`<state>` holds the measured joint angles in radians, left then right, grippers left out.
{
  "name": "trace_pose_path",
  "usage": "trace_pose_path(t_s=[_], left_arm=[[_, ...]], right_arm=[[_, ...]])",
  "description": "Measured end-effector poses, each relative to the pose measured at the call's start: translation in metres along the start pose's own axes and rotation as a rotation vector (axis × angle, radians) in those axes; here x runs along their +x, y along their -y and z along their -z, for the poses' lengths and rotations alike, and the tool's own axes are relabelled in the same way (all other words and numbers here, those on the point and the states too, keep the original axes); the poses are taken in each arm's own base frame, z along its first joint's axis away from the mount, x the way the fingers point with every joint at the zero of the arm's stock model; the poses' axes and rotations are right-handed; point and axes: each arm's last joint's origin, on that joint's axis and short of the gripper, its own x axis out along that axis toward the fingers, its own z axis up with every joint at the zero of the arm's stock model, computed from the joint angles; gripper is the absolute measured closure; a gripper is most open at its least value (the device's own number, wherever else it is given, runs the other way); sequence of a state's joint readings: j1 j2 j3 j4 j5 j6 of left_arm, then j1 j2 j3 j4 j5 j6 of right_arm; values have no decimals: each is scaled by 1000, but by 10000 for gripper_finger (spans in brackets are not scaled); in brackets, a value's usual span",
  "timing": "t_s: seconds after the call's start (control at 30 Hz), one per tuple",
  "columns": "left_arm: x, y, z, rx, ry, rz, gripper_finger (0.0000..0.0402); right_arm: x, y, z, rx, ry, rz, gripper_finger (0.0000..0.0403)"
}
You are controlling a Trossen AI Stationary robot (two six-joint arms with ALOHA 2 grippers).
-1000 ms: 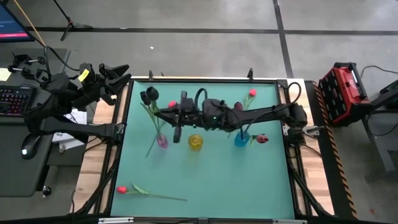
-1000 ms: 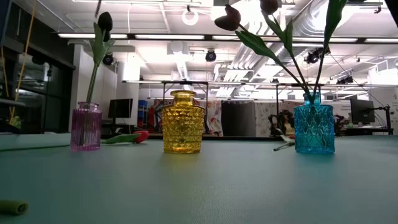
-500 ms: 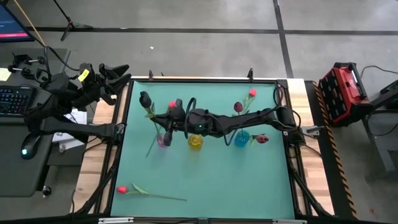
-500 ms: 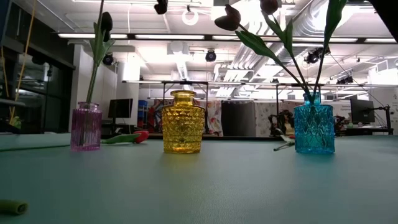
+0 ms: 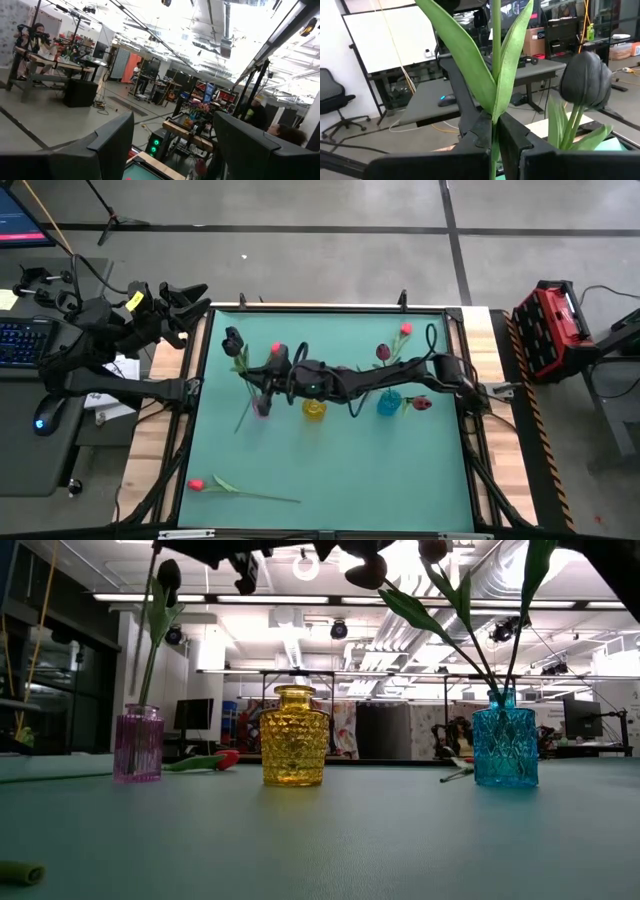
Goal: Sort flowers into vase by color
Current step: Put the black flower into the purple vase, then put the top right pink flower into the yellow vase
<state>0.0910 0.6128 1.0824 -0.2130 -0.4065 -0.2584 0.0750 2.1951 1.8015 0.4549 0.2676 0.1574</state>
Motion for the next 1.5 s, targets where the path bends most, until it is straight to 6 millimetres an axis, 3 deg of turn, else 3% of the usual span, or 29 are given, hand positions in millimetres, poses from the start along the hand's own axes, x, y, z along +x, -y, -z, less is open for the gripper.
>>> trace_pose_path(t_s=[0.83, 1.0, 1.17, 1.5], left_arm=[[0, 0, 0, 0, 0, 0, 139], [0, 0, 0, 0, 0, 0, 139], [0, 0, 0, 0, 0, 0, 139], [0, 0, 0, 0, 0, 0, 139]], right_arm=[[2, 7, 7, -29, -46, 56, 402], [2, 7, 7, -17, -46, 57, 386], [2, 6, 6, -16, -48, 32, 323], [6, 1, -16, -46, -165, 26, 118]])
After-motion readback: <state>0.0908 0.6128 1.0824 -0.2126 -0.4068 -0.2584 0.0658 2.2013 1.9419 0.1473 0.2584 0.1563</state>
